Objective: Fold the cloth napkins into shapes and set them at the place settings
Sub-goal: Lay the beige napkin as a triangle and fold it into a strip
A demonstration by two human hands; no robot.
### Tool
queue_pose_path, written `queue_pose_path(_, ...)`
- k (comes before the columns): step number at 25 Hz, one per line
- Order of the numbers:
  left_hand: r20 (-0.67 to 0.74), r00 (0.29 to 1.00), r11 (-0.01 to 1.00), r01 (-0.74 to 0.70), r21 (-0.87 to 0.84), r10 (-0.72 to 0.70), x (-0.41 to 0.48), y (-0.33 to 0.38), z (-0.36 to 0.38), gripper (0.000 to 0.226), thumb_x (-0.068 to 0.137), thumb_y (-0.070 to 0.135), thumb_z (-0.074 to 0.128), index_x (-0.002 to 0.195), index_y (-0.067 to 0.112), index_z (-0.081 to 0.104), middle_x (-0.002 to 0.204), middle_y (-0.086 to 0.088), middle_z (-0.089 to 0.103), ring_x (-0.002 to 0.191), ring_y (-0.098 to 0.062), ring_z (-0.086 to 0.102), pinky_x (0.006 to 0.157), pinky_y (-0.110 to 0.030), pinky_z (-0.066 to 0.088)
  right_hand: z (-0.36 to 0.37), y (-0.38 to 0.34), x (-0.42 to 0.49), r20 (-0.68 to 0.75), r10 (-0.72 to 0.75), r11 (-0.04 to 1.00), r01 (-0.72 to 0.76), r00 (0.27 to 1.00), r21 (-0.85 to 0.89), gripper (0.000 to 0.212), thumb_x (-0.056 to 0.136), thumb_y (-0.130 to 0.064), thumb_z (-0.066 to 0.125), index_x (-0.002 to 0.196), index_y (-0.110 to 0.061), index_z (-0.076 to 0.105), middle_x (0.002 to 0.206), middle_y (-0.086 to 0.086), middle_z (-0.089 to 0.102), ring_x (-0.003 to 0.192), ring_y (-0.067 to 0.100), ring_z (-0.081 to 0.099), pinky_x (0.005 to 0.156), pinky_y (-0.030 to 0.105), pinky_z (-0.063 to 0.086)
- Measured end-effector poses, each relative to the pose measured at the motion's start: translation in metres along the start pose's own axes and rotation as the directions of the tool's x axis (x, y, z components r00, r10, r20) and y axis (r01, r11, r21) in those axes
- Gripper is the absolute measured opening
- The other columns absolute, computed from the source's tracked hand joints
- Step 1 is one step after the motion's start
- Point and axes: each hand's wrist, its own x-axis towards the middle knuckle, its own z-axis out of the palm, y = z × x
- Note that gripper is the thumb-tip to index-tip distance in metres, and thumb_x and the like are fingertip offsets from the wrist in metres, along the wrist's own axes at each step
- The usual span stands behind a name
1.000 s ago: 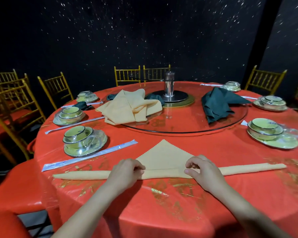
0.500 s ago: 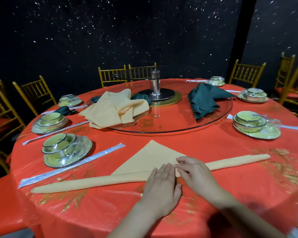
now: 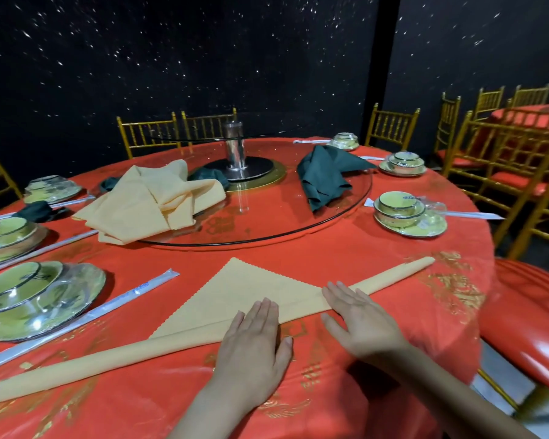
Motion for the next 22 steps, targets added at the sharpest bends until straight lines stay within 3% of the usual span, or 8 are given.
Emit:
queue_pose_path(5,0.002,1.000,1.000,0.000,0.010,0.000,0.000,-0.001,0.000,0.095,0.066,0.060,-0.019,0.151,0.020,-0.002,0.158,0.005,-0.004,0.144,-0.005,-0.008,0.111,-0.024,-0.013,-0.012,0.029,-0.005,0.011,0.202,0.978,-0.202,0.979,-0.047,0.060,0.098,-0.049,0.027,0.150,-0.020,0.020,0.157,-0.005,0.014,0.144,0.005,0.005,0.116,0.029,0.000)
queue_pose_path(14,0.025,1.000,1.000,-0.005,-0.004,0.005,0.000,0.000,-0.002,0.095,0.066,0.061,-0.018,0.151,0.020,-0.003,0.158,0.006,-0.005,0.139,-0.001,-0.014,0.109,-0.021,-0.017,-0.019,0.045,-0.008,-0.001,0.399,0.911,-0.396,0.917,-0.116,0.072,0.094,-0.060,0.015,0.151,-0.016,0.009,0.159,-0.002,0.003,0.145,0.011,-0.001,0.117,0.042,-0.006)
queue_pose_path(16,0.022,1.000,1.000,-0.001,-0.001,0.001,-0.001,0.002,-0.003,0.093,0.068,0.060,-0.017,0.151,0.019,-0.003,0.158,0.005,-0.005,0.143,-0.004,-0.012,0.111,-0.023,-0.015,-0.021,0.030,-0.006,-0.063,0.322,0.937,-0.327,0.945,-0.123,0.080,0.088,-0.064,0.000,0.151,-0.015,0.004,0.159,0.001,-0.001,0.145,0.011,-0.004,0.117,0.039,-0.009)
queue_pose_path(18,0.021,1.000,1.000,0.017,0.010,-0.017,0.000,0.002,-0.003,0.081,0.082,0.059,-0.007,0.151,0.018,-0.003,0.158,0.004,-0.005,0.144,-0.007,-0.010,0.114,-0.026,-0.012,-0.018,0.000,-0.001,-0.100,0.102,0.988,-0.113,0.990,-0.103,0.090,0.079,-0.064,-0.020,0.151,-0.015,0.002,0.158,-0.001,-0.005,0.143,0.007,-0.009,0.114,0.032,-0.014)
queue_pose_path(20,0.044,0.999,0.999,0.023,0.027,-0.024,0.001,0.001,-0.002,0.070,0.092,0.054,0.006,0.151,0.017,-0.002,0.159,0.003,-0.004,0.144,-0.008,-0.009,0.116,-0.029,-0.010,-0.012,-0.033,0.003,-0.054,-0.109,0.988,0.103,0.993,-0.114,0.090,0.083,-0.054,-0.024,0.149,-0.012,0.021,0.156,0.002,0.012,0.143,0.007,0.006,0.112,0.030,-0.013)
queue_pose_path(22,0.039,0.999,1.000,0.005,0.009,-0.005,0.000,-0.001,-0.001,0.079,0.083,0.058,-0.002,0.151,0.019,-0.001,0.159,0.003,-0.003,0.144,-0.007,-0.008,0.114,-0.028,-0.011,-0.001,-0.053,0.009,-0.054,-0.201,0.972,0.192,0.978,-0.138,0.092,0.085,-0.050,-0.024,0.145,-0.010,0.033,0.152,0.004,0.029,0.141,0.009,0.022,0.114,0.030,-0.008)
